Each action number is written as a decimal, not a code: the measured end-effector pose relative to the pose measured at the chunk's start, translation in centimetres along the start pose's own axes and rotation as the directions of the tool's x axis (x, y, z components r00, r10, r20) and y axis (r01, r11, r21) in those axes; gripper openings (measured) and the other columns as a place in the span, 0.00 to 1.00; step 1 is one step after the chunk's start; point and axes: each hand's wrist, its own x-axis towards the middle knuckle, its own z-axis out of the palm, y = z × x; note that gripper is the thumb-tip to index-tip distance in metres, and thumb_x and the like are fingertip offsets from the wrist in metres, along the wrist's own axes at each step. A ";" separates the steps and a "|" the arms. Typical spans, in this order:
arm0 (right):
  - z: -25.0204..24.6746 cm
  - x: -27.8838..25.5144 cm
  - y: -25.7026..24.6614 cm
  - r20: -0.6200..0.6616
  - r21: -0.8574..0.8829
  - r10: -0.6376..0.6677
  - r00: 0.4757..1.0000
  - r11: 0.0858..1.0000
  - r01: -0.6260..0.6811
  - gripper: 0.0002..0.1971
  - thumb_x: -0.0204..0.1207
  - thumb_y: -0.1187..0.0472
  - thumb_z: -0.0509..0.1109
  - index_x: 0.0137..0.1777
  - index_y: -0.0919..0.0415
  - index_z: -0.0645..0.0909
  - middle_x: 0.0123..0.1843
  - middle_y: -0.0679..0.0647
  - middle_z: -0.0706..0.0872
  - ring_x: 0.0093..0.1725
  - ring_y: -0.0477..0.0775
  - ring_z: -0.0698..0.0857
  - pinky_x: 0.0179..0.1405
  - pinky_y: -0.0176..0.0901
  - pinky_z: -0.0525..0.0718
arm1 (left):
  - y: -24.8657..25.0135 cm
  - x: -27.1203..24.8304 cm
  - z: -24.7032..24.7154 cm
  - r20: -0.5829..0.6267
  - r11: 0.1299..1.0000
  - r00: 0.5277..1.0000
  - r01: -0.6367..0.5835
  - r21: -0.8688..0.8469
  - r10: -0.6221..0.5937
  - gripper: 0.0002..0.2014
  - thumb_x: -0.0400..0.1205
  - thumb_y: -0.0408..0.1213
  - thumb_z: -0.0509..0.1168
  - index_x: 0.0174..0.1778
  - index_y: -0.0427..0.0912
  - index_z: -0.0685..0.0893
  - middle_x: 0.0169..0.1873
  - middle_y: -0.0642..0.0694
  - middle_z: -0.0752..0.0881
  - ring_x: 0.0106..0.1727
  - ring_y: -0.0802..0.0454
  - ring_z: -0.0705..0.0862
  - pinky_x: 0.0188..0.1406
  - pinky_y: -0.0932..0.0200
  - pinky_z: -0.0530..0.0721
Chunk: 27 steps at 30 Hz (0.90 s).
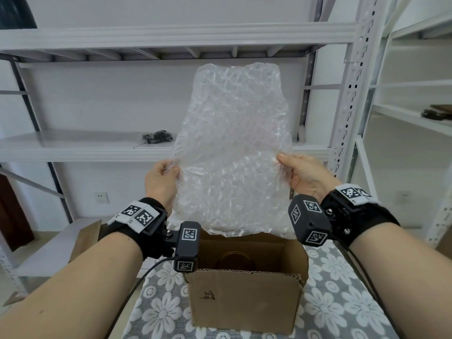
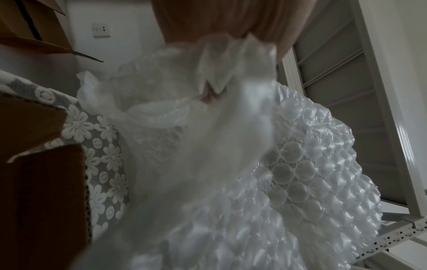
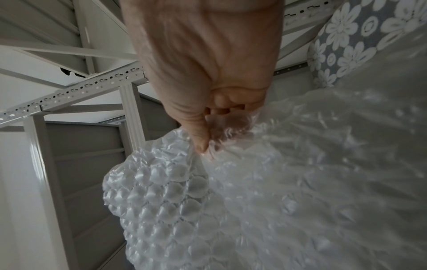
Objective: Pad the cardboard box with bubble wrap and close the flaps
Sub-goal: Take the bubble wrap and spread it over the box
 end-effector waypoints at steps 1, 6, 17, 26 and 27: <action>-0.1 0.0 -0.1 0.001 0.004 -0.006 1.000 1.000 0.006 0.00 0.75 0.68 0.72 0.43 0.65 0.83 0.28 0.52 0.89 0.24 0.42 0.84 0.22 0.30 0.82 | 0.0 0.0 0.1 -0.003 1.000 1.000 -0.010 0.004 0.010 0.13 0.83 0.29 0.61 0.63 0.40 0.81 0.30 0.48 0.79 0.32 0.57 0.76 0.37 0.67 0.76; -0.6 0.0 -0.2 -0.083 0.053 -0.054 0.995 0.997 0.059 0.03 0.73 0.68 0.73 0.45 0.65 0.82 0.23 0.48 0.85 0.21 0.41 0.81 0.20 0.29 0.80 | 0.2 -0.4 0.5 -0.015 0.999 0.999 -0.033 0.012 0.033 0.13 0.83 0.29 0.61 0.62 0.40 0.82 0.30 0.48 0.79 0.33 0.58 0.77 0.36 0.69 0.76; 0.0 -2.2 0.7 0.241 -0.879 -0.567 0.788 0.217 0.424 0.38 0.62 0.43 0.79 0.71 0.50 0.68 0.74 0.52 0.64 0.75 0.53 0.62 0.76 0.54 0.64 | 0.7 -0.9 1.9 -0.069 0.999 0.997 0.043 0.010 -0.042 0.11 0.80 0.26 0.60 0.51 0.44 0.83 0.34 0.53 0.81 0.37 0.56 0.78 0.34 0.65 0.75; -1.2 -3.1 5.4 0.416 -0.904 -0.074 0.906 -0.136 0.404 0.32 0.66 0.66 0.77 0.67 0.52 0.68 0.84 0.50 0.39 0.84 0.62 0.46 0.71 0.51 0.72 | 2.0 -0.5 1.2 0.018 0.984 0.999 0.048 0.171 -0.052 0.09 0.77 0.23 0.58 0.41 0.40 0.80 0.36 0.49 0.81 0.33 0.55 0.77 0.33 0.61 0.76; -1.4 -3.1 5.5 0.411 -0.908 -0.052 0.910 -0.109 0.404 0.29 0.66 0.64 0.78 0.65 0.52 0.70 0.84 0.49 0.40 0.83 0.61 0.47 0.73 0.52 0.71 | 2.3 -0.5 1.2 0.044 0.981 0.999 0.023 0.192 -0.032 0.10 0.76 0.23 0.59 0.42 0.41 0.81 0.38 0.46 0.83 0.35 0.52 0.78 0.35 0.59 0.78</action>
